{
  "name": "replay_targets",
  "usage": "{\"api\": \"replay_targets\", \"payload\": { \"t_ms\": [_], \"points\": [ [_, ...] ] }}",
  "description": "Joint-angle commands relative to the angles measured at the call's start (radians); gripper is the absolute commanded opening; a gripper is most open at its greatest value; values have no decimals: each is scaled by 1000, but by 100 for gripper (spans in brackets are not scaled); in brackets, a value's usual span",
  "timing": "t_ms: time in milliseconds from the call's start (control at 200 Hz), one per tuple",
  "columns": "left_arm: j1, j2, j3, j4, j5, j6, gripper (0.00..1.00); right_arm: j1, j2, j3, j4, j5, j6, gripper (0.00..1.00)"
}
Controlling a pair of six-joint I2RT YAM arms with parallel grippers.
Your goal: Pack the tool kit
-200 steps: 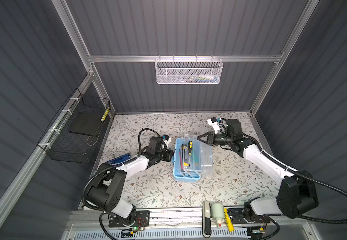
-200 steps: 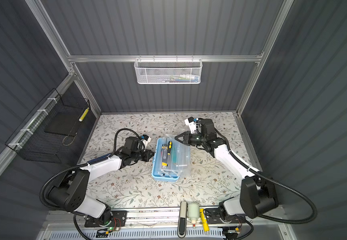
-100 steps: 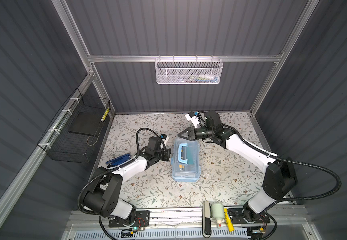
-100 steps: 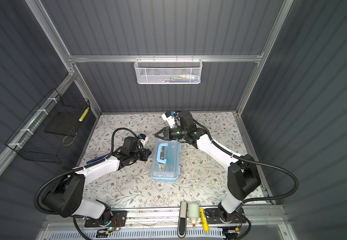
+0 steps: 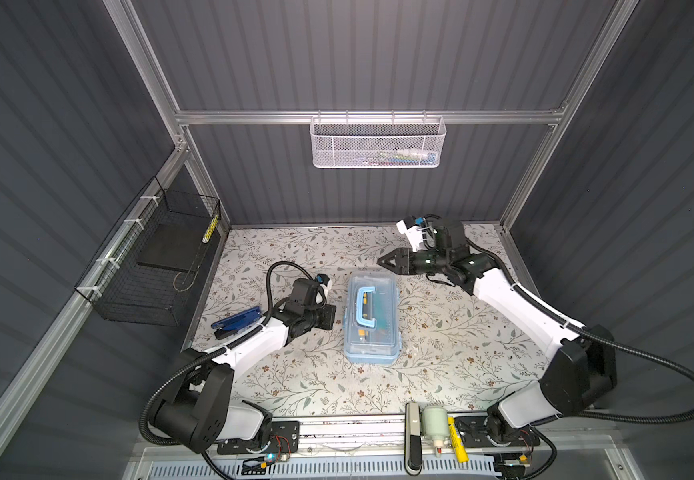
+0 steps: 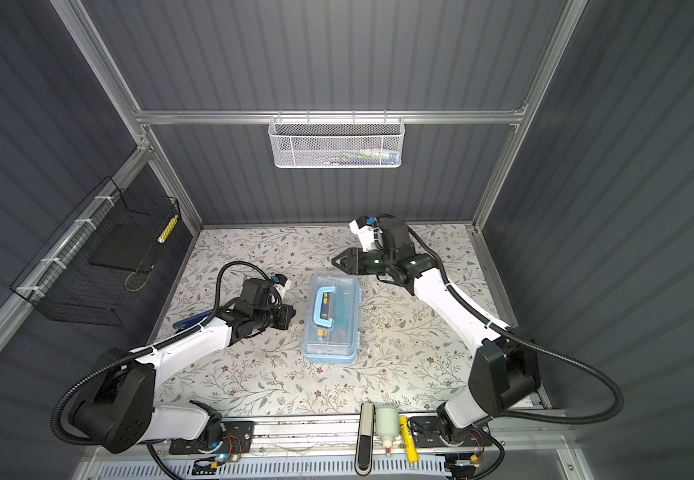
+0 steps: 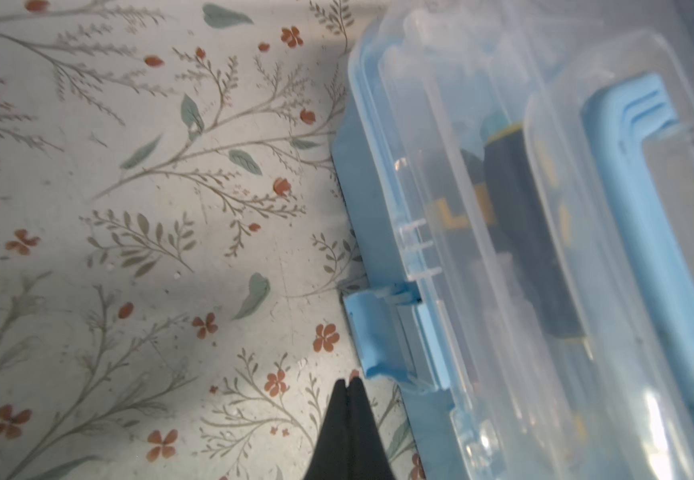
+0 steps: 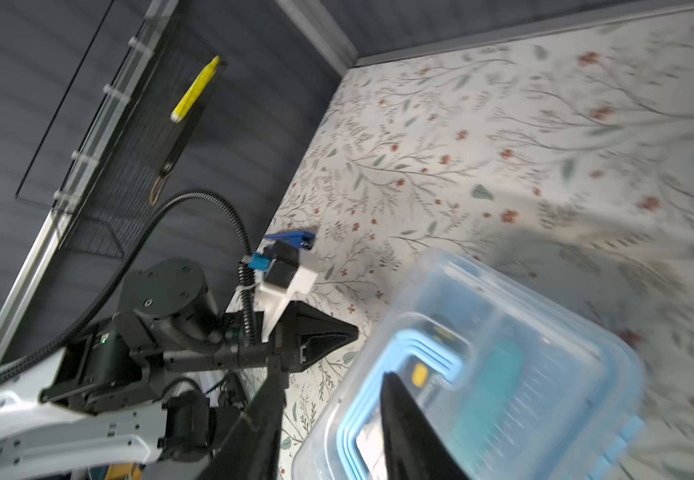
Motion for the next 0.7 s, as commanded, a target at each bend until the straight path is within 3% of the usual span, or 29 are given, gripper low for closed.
{"api": "replay_targets", "payload": {
  "t_ms": [0, 100, 315, 691],
  "points": [
    [-32, -22, -4, -15, 45, -5, 0, -3, -47, -73, -107, 146, -77, 58],
    [-54, -40, 7, -23, 54, -5, 0, 5, -89, -172, -96, 197, -110, 63],
    [-137, -15, 51, -71, 10, 0, 0, 5, -123, -364, 78, 142, -83, 75],
    [-188, 1, 43, -44, -9, -48, 0, -22, -18, -403, 251, 86, -149, 84]
  ]
}}
